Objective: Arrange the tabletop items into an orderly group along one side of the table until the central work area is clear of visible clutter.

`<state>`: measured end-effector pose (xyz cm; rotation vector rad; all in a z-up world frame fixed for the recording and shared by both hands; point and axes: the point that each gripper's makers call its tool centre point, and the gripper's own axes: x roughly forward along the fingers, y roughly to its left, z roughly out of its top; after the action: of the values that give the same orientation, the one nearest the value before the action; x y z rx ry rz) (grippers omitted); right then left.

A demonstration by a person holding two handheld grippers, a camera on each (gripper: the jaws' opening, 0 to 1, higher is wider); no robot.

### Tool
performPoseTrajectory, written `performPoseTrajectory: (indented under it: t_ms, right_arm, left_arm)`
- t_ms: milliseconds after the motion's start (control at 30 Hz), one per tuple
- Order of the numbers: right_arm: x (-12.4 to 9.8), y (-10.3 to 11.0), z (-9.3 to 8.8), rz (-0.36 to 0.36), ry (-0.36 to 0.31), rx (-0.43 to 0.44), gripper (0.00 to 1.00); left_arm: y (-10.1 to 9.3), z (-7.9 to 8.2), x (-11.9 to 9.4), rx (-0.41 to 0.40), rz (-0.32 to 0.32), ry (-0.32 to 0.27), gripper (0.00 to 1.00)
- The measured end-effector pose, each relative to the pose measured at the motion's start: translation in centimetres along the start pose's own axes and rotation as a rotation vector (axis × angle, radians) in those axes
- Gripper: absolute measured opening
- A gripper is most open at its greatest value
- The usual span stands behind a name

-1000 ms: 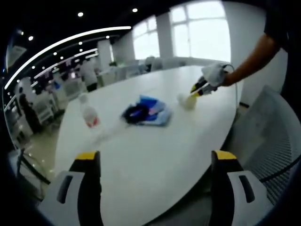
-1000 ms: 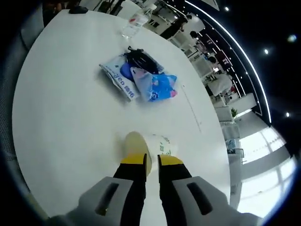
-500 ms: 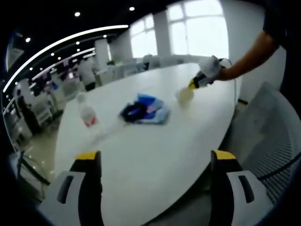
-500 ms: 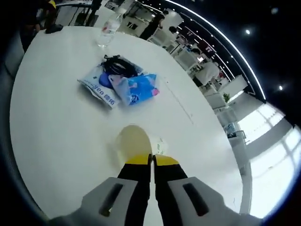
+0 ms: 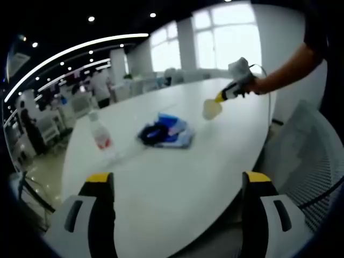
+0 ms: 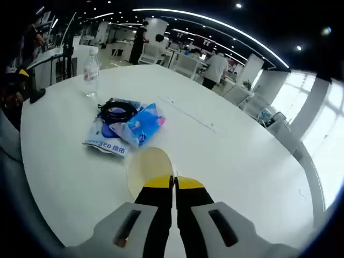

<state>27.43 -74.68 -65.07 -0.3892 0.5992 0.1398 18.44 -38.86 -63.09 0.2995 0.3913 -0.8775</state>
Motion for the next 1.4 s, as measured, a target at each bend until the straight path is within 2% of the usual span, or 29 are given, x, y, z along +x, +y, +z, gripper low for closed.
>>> performPoseTrajectory:
  t_ms: [367,533,667,1033,1167,1267,1367,1400]
  right_arm:
    - [0.3,2.5,2.6,0.114,0.001,0.271,0.0]
    - [0.4,3.6,3.9,0.15,-0.003,0.347,0.0]
    - [0.5,4.8,4.8,0.187,0.005,0.488,0.0]
    - [1.9,6.9,6.7,0.24,0.022,0.553,0.0]
    - [2.5,7.6,7.5,0.266,0.03,0.615,0.0]
    - [2.4,8.7,8.6,0.297,0.031,0.725,0.0]
    - [2.5,8.9,9.1,0.291,0.028,0.737,0.0]
    - [2.5,9.4,9.5,0.298,0.029,0.765,0.0]
  left_arm:
    - [0.0,0.2,-0.1,-0.005,0.002,-0.008,0.96]
    - [-0.1,0.3,0.0,-0.01,0.001,-0.011,0.97]
    - [-0.1,0.4,0.0,-0.014,0.002,-0.014,0.98]
    - [0.3,0.6,-0.2,-0.025,0.021,-0.028,1.0]
    - [0.4,0.6,-0.1,-0.026,0.025,-0.026,1.0]
    - [0.4,0.6,-0.1,-0.027,0.028,-0.027,1.0]
    - [0.5,0.6,-0.1,-0.03,0.032,-0.028,1.0]
    - [0.5,0.6,-0.1,-0.032,0.032,-0.028,1.0]
